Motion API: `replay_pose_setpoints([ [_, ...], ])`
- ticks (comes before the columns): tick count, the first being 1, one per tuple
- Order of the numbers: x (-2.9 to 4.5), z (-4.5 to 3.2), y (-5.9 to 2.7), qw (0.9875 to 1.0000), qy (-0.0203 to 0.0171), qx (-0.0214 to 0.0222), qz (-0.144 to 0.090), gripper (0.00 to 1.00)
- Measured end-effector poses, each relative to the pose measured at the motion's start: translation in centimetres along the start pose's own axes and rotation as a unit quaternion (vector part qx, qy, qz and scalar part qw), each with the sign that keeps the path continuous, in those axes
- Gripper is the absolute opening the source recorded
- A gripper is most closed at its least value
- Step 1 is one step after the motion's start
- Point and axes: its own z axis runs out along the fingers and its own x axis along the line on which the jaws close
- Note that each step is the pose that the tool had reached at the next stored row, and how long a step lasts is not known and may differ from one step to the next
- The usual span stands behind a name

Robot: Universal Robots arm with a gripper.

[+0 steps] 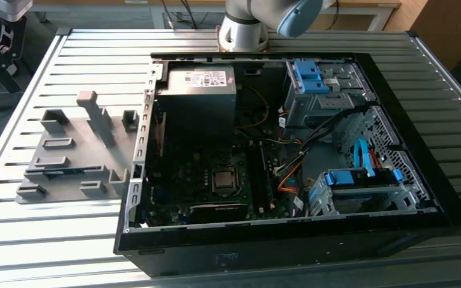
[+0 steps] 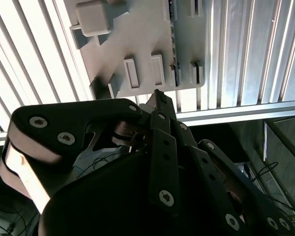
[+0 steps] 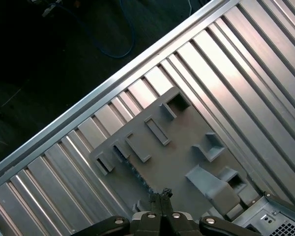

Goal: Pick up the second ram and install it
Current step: 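Pick up the second ram and move it above second insertion slot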

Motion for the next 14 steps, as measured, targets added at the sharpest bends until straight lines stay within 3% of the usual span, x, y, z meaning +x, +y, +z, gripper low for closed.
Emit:
replay_pose_setpoints([
  [14, 0.00, 0.00, 0.00, 0.9997, 0.0010, -0.0002, -0.023, 0.11],
])
